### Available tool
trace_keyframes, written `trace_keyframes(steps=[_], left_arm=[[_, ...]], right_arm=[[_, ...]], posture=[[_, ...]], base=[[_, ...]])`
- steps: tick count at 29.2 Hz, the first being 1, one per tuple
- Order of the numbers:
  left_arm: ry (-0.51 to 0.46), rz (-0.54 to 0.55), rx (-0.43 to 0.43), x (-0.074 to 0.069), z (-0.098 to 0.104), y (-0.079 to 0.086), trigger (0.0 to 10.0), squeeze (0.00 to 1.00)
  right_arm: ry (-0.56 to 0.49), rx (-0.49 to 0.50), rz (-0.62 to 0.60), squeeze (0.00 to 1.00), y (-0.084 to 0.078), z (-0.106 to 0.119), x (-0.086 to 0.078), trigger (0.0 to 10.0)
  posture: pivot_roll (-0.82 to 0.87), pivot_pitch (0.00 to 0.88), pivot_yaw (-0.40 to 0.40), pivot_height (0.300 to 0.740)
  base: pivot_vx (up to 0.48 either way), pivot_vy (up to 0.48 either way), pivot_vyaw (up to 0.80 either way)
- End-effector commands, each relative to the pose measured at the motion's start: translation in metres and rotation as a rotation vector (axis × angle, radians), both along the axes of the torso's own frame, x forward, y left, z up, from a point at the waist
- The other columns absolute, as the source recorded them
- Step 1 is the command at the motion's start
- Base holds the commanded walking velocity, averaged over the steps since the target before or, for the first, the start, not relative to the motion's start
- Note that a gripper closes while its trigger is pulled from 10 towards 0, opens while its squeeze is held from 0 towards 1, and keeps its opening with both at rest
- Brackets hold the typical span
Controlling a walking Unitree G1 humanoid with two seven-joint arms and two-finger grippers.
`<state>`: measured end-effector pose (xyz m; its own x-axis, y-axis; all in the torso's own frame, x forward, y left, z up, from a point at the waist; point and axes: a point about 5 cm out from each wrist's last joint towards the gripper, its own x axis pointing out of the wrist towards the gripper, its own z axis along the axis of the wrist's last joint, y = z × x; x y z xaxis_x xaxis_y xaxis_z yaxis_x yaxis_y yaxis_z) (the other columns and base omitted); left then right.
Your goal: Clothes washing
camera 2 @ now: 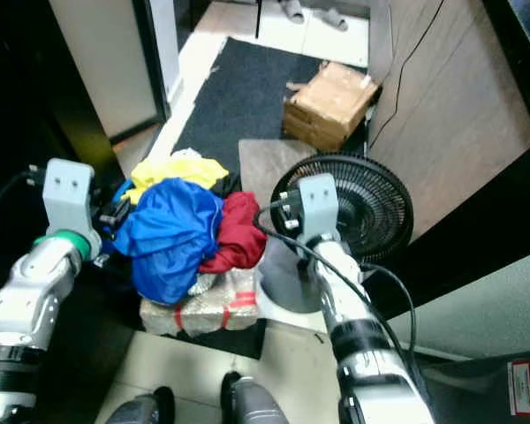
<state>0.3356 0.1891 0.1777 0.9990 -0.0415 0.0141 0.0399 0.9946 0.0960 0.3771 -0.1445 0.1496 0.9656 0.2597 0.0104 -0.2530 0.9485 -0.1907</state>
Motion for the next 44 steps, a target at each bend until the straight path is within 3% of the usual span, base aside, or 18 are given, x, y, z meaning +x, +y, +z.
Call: trace_keyframes(steps=[1, 8, 12, 16, 21, 24, 26, 30, 31, 32, 33, 35, 37, 41, 44], left_arm=[[-0.001, 0.014, 0.003, -0.006, -0.003, 0.006, 10.0, 0.00], [-0.011, 0.031, 0.016, -0.008, 0.001, 0.010, 10.0, 0.00], [-0.039, 0.038, 0.026, -0.003, 0.009, 0.010, 10.0, 0.00], [-0.052, 0.038, 0.049, -0.001, 0.012, 0.010, 10.0, 0.00], [-0.082, 0.059, 0.035, -0.003, 0.021, 0.015, 10.0, 0.00], [-0.058, 0.010, 0.030, -0.010, 0.020, 0.011, 10.0, 0.00], [-0.020, -0.072, 0.077, -0.012, 0.016, 0.004, 10.0, 0.00], [-0.016, -0.080, 0.081, -0.012, 0.015, 0.004, 10.0, 0.00], [0.008, -0.070, 0.063, -0.002, 0.008, 0.005, 10.0, 0.00], [0.008, -0.070, 0.063, -0.002, 0.008, 0.005, 10.0, 0.00], [0.065, -0.061, 0.056, 0.022, -0.012, -0.003, 10.0, 0.00], [0.065, -0.061, 0.056, 0.022, -0.012, -0.003, 10.0, 0.00], [0.102, -0.091, 0.069, 0.039, -0.022, -0.024, 10.0, 0.00], [0.152, -0.139, 0.089, 0.045, -0.031, -0.043, 10.0, 0.00], [0.174, -0.154, 0.108, 0.045, -0.035, -0.047, 10.0, 0.00]], right_arm=[[0.047, -0.062, 0.085, 0.00, 0.011, -0.016, -0.005, 10.0], [0.050, -0.066, 0.137, 0.00, 0.020, -0.015, -0.005, 10.0], [0.045, -0.009, 0.092, 0.00, 0.011, -0.012, -0.003, 10.0], [0.035, -0.017, 0.070, 0.00, 0.007, -0.009, 0.001, 10.0], [-0.021, 0.045, 0.057, 0.00, 0.012, 0.018, 0.015, 10.0], [-0.034, 0.056, 0.055, 0.00, 0.012, 0.020, 0.016, 10.0], [-0.014, 0.057, -0.027, 0.00, -0.012, 0.006, 0.009, 10.0], [-0.011, 0.057, -0.040, 0.00, -0.015, 0.003, 0.008, 10.0], [-0.014, 0.058, -0.062, 0.00, -0.022, 0.001, 0.005, 10.0], [-0.014, 0.058, -0.062, 0.00, -0.022, 0.001, 0.005, 10.0], [-0.037, 0.053, -0.100, 0.00, -0.036, 0.001, 0.002, 10.0], [-0.037, 0.053, -0.100, 0.00, -0.036, 0.001, 0.002, 10.0], [-0.067, 0.047, -0.133, 0.00, -0.048, 0.006, 0.000, 10.0], [-0.084, 0.047, -0.159, 0.00, -0.057, 0.007, -0.003, 10.0], [-0.086, 0.046, -0.164, 0.00, -0.058, 0.006, -0.005, 10.0]], posture=[[0.08, 0.264, -0.008, 0.740], [0.08, 0.260, -0.011, 0.740], [0.07, 0.245, -0.017, 0.740], [0.07, 0.232, -0.025, 0.740], [0.11, 0.194, -0.065, 0.740], [0.11, 0.187, -0.063, 0.740], [0.10, 0.182, -0.040, 0.740], [0.10, 0.182, -0.040, 0.740], [0.03, 0.180, -0.004, 0.740], [0.03, 0.180, -0.004, 0.740], [-0.03, 0.182, 0.015, 0.740], [-0.03, 0.182, 0.015, 0.740], [-0.07, 0.191, 0.037, 0.740], [-0.08, 0.204, 0.051, 0.740], [-0.08, 0.206, 0.052, 0.740]], base=[[0.000, 0.000, 0.00], [0.000, 0.000, 0.00], [0.000, 0.000, 0.00], [0.000, 0.000, 0.00], [0.000, 0.000, 0.00], [0.000, 0.000, 0.00], [0.000, 0.000, 0.00], [0.000, 0.000, 0.00], [0.000, 0.000, 0.00], [0.000, 0.000, 0.00], [0.000, 0.000, 0.00], [0.000, 0.000, 0.00], [0.000, 0.000, 0.00], [0.000, 0.000, 0.00], [0.000, 0.000, 0.00]])
